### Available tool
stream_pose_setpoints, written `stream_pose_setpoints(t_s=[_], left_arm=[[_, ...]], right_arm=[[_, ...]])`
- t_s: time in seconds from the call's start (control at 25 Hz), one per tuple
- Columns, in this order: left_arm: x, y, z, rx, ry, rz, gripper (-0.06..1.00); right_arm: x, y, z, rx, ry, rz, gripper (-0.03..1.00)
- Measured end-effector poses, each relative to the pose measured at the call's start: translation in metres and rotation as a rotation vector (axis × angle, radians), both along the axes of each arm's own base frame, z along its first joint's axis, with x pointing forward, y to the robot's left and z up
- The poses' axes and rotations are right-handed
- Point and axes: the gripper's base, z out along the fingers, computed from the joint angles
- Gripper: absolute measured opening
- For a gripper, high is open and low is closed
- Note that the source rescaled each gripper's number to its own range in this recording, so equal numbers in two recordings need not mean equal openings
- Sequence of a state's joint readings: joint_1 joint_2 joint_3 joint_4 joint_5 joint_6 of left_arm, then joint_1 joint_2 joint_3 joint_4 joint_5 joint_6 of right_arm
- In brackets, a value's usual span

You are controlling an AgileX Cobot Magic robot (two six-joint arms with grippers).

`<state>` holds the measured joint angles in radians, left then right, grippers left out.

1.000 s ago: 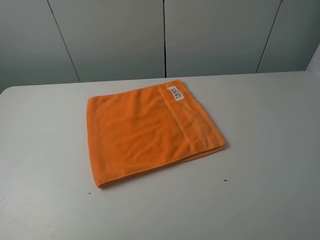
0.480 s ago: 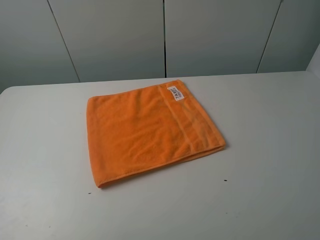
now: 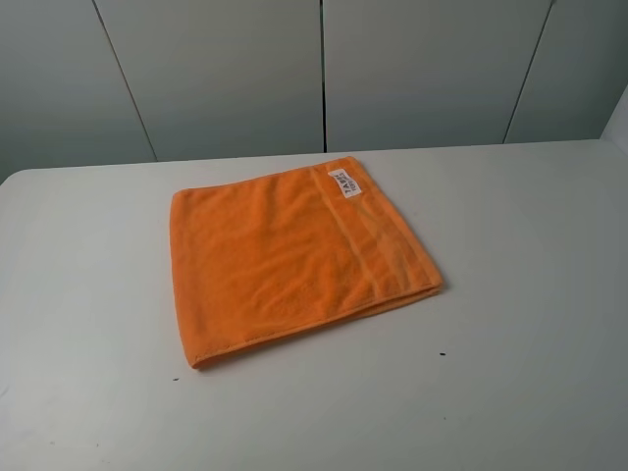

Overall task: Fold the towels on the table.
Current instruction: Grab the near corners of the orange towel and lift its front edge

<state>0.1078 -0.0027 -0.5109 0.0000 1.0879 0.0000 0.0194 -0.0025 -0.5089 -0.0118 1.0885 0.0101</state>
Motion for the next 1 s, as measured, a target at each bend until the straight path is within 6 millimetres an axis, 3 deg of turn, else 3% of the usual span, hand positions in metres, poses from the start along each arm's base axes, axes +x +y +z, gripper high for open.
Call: stream_pose_setpoints(t_s=[0.16, 0.4, 0.76, 1.0], left_arm=[[0.004, 0.0, 0.0, 0.009, 0.026, -0.006, 1.0], [0.025, 0.003, 0.008, 0.07, 0.097, -0.047, 1.0], [0.089, 0.006, 0.012, 0.094, 0.164, -0.123, 1.0], [0.134, 0.0, 0.0, 0.034, 0.218, -0.231, 1.0]], right_arm=[[0.0, 0.001, 0.0, 0.016, 0.0, 0.003, 1.0], [0.0, 0.003, 0.0, 0.033, 0.001, 0.017, 1.0], [0.01, 0.009, 0.002, 0.001, 0.058, 0.117, 1.0], [0.043, 0.02, 0.014, -0.092, 0.064, 0.325, 1.0]])
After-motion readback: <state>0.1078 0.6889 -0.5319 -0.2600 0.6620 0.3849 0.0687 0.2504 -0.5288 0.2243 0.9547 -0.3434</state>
